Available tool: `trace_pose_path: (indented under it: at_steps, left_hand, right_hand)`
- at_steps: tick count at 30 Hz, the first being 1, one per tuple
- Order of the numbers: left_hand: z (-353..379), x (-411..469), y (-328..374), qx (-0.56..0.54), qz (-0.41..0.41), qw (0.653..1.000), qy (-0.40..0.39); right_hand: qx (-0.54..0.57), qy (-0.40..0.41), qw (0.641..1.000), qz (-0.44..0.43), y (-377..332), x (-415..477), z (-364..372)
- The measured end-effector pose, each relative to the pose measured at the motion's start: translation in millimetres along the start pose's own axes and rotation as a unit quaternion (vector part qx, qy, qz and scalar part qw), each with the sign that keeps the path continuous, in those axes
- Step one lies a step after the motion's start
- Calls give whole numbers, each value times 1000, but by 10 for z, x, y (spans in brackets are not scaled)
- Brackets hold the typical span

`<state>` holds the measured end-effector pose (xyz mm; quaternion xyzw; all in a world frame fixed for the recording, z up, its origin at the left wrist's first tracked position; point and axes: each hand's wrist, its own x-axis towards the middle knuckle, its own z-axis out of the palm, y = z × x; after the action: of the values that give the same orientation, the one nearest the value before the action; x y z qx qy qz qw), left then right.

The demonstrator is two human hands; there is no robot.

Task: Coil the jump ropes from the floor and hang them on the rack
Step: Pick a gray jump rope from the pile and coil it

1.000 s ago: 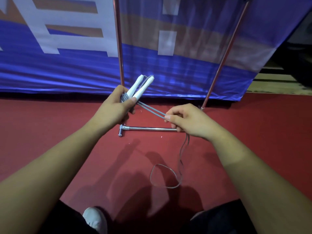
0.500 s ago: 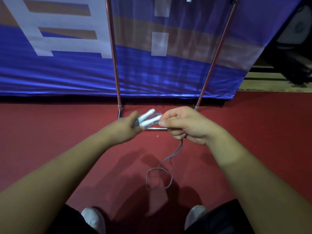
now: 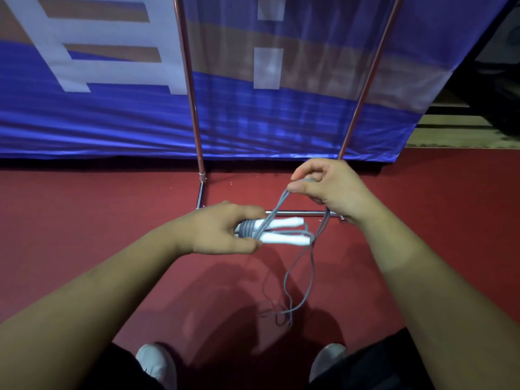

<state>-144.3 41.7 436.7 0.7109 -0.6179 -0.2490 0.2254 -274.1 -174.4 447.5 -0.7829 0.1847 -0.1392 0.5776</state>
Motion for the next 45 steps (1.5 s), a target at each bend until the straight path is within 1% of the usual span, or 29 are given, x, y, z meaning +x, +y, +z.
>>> trace_pose_path:
  at_steps: [2, 4, 5, 7, 9, 10, 12, 14, 16, 19, 21, 23, 25, 27, 29, 31, 33, 36, 39, 42, 45]
  left_hand:
    - [-66, -15, 88, -148, 12, 988, 33]
    - [-126, -15, 160, -296, 7, 952, 83]
    - [-144, -6, 186, -342, -1, 933, 113]
    - [-160, 24, 208, -388, -19, 907, 164]
    - [-163, 59, 227, -416, -29, 890, 182]
    - [-162, 69, 241, -421, -30, 887, 188]
    - [-181, 87, 251, -418, -41, 883, 211]
    - [-230, 96, 241, -423, -65, 869, 246]
    - [-276, 90, 220, -421, -91, 861, 270]
    - [-316, 68, 176, -430, -125, 848, 282]
    - [-352, 63, 134, -444, -121, 839, 289]
    - [-408, 54, 89, -446, -110, 835, 303]
    - [-459, 24, 27, -418, -111, 840, 328]
    - [-492, -18, -40, -361, -120, 857, 346]
    - [-494, -64, -127, -305, -142, 875, 348]
    - [-494, -95, -232, -225, -164, 897, 344]
    - [-480, -123, -340, -117, -182, 919, 329]
    - [-405, -119, -410, 17, -201, 939, 278]
    - [-260, -44, -357, 120, -204, 948, 211]
    - [-166, 8, -277, 152, -193, 957, 155]
    - [-148, 3, -200, 177, -180, 965, 67]
  right_hand:
    - [10, 7, 1000, -10, 10, 38, -23]
    - [9, -10, 1000, -15, 1, 68, -46]
    - [-10, -32, 999, -14, -3, 71, -52]
    - [-49, -99, 994, 1, 1, 66, -29]
    - [-44, -158, 986, 31, 13, 52, 30]
    - [-29, -167, 985, 44, 11, 54, 64]
    - [17, -152, 987, 57, -3, 73, 115]
    - [46, -134, 989, 49, -23, 93, 127]
    - [29, -129, 991, 30, -35, 105, 125]
    - [-48, -126, 991, 17, 1, 100, 173]
    - [-87, -109, 990, 10, 24, 105, 228]
    - [-80, -81, 993, 6, -2, 104, 262]
    - [-71, -58, 996, 2, -53, 91, 269]
    - [-93, -44, 995, -15, -95, 77, 265]
    - [-109, -41, 993, -26, -136, 52, 282]
    - [-112, -50, 992, -39, -193, 21, 326]
    - [-121, -70, 988, -62, -260, -18, 380]
    - [-144, -88, 982, -81, -325, -68, 457]
    - [-194, -57, 974, -103, -379, -94, 547]
    - [-240, -18, 963, -122, -428, -88, 596]
    - [-218, 8, 969, -120, -429, -61, 526]
